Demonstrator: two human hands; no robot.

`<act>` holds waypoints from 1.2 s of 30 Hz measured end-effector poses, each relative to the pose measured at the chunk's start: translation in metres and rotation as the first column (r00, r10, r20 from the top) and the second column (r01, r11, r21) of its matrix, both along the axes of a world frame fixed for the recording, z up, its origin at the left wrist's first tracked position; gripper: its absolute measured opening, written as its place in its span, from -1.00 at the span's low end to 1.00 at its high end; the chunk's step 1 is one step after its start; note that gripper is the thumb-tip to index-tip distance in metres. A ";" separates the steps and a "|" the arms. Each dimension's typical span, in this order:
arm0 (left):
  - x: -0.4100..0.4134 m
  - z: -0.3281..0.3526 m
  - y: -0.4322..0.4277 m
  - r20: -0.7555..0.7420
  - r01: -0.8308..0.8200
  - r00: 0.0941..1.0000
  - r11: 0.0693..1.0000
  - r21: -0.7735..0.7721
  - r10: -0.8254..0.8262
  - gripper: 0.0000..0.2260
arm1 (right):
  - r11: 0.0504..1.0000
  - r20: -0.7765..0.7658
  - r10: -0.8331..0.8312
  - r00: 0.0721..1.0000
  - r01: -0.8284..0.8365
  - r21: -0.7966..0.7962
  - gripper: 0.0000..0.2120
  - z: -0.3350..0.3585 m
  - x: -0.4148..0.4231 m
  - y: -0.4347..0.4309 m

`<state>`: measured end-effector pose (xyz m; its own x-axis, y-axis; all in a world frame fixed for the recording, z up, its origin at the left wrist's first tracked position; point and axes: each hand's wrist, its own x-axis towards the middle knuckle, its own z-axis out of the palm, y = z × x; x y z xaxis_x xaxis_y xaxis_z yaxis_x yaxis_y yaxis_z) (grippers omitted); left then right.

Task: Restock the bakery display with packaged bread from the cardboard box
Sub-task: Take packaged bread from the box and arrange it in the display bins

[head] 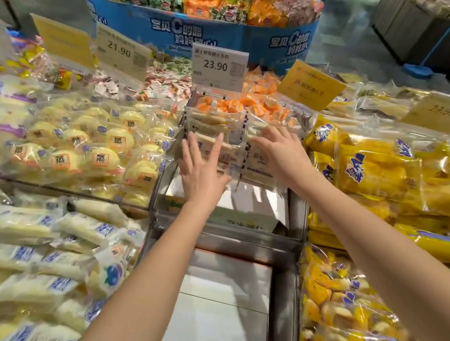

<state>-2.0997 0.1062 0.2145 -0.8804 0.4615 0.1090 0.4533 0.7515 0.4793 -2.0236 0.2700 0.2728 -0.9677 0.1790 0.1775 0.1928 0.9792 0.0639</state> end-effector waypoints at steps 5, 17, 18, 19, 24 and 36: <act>-0.017 -0.007 0.003 -0.098 0.059 0.993 0.992 -0.107 -0.070 -0.23 | 0.982 0.194 -0.100 0.976 0.066 0.178 -0.27 -0.026 0.014 -0.011; -0.033 -0.001 0.023 -0.180 -0.098 0.982 0.976 -0.194 0.062 -0.13 | 0.965 0.136 -0.168 0.976 0.135 0.227 -0.26 -0.037 0.004 -0.019; -0.030 0.002 0.022 -0.171 -0.099 0.983 0.976 -0.192 0.066 -0.12 | 0.966 0.128 -0.161 0.979 0.130 0.222 -0.26 -0.036 0.006 -0.020; -0.025 0.006 0.020 -0.159 -0.096 0.985 0.977 -0.191 0.065 -0.11 | 0.969 0.116 -0.151 0.982 0.124 0.211 -0.26 -0.035 0.008 -0.022; 0.005 0.034 0.000 -0.092 0.009 0.995 0.986 -0.165 -0.025 -0.20 | 0.979 0.066 -0.152 0.986 0.141 0.144 -0.33 -0.008 0.032 -0.034; 0.141 0.145 -0.056 -0.147 0.143 0.978 0.989 -0.036 -0.147 -0.40 | 0.921 -0.141 -0.288 0.947 0.233 -0.312 -0.33 0.085 0.153 -0.100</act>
